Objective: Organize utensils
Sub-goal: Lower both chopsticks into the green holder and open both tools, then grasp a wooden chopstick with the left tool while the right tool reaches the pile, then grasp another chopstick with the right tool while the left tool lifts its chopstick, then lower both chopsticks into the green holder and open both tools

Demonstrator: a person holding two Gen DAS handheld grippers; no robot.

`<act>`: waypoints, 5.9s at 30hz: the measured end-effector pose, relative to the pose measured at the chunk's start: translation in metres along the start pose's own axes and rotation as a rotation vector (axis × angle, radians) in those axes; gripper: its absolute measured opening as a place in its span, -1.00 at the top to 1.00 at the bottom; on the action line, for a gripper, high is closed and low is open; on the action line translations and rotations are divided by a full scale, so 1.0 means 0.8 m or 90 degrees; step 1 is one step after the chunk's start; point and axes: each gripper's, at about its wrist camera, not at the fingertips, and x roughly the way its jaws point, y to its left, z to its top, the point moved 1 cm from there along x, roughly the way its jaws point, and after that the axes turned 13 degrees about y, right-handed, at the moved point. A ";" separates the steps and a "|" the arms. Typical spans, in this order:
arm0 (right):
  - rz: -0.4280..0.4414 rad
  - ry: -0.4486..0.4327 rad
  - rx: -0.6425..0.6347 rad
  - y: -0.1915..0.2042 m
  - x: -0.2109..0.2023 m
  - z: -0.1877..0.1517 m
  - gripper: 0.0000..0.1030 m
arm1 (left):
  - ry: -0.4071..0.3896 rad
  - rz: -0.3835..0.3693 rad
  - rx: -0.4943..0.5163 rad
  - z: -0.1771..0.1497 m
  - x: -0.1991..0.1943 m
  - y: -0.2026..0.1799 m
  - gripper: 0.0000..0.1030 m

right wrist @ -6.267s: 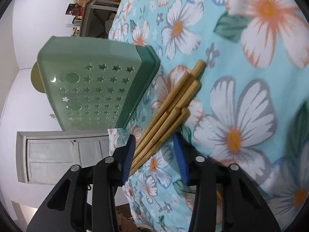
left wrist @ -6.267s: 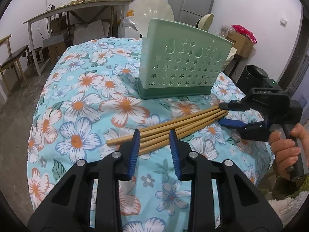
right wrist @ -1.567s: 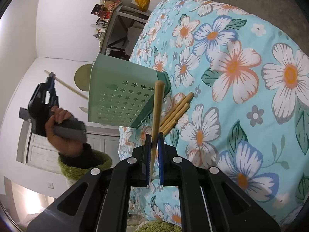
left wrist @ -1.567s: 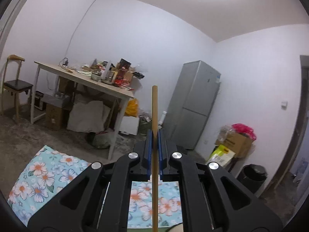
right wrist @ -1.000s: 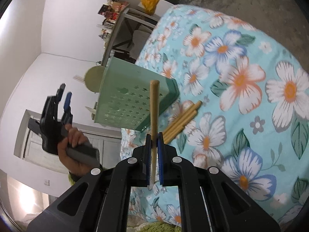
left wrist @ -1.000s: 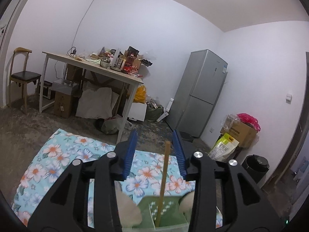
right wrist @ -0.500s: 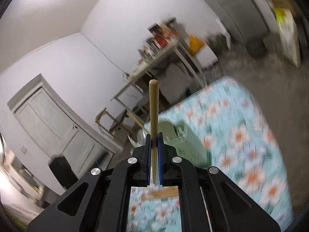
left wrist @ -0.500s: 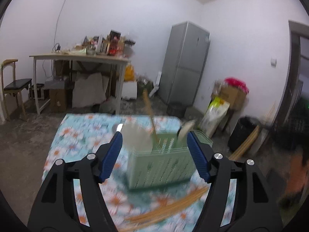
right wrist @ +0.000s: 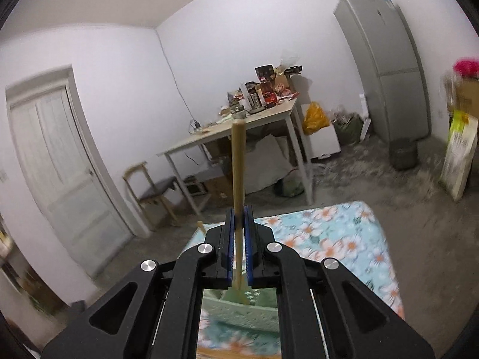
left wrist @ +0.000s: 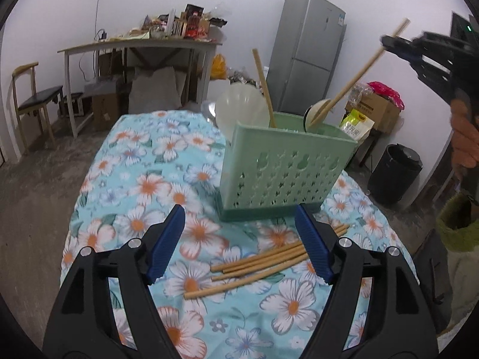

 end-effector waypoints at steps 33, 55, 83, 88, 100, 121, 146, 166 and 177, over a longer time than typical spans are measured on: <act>0.078 0.259 0.208 -0.057 0.050 -0.189 -0.07 | 0.062 -0.002 -0.022 -0.022 0.029 0.019 -0.40; 0.212 0.323 0.557 -0.141 0.088 -0.302 -0.07 | 0.120 0.012 0.332 -0.048 0.070 -0.090 0.12; 0.225 0.310 0.577 -0.168 0.081 -0.312 -0.07 | 0.121 0.167 0.720 -0.096 0.152 -0.190 0.84; 0.225 0.308 0.581 -0.168 0.081 -0.312 -0.07 | 0.106 0.146 0.685 -0.083 0.139 -0.189 0.85; 0.253 0.301 0.599 -0.156 0.087 -0.305 -0.02 | 0.087 0.047 0.470 -0.026 0.082 -0.150 0.86; 0.193 0.301 0.664 -0.156 0.138 -0.313 0.63 | 0.028 -0.155 0.107 0.023 0.026 -0.035 0.90; 0.222 0.300 0.672 -0.152 0.138 -0.315 0.58 | 0.018 -0.171 0.047 0.031 0.023 -0.007 0.90; 0.204 0.215 0.511 -0.124 0.054 -0.270 0.85 | -0.046 -0.187 0.046 0.072 -0.015 -0.011 0.90; 0.099 0.109 0.308 -0.086 -0.025 -0.201 0.86 | -0.250 -0.202 0.063 0.180 -0.064 -0.059 0.90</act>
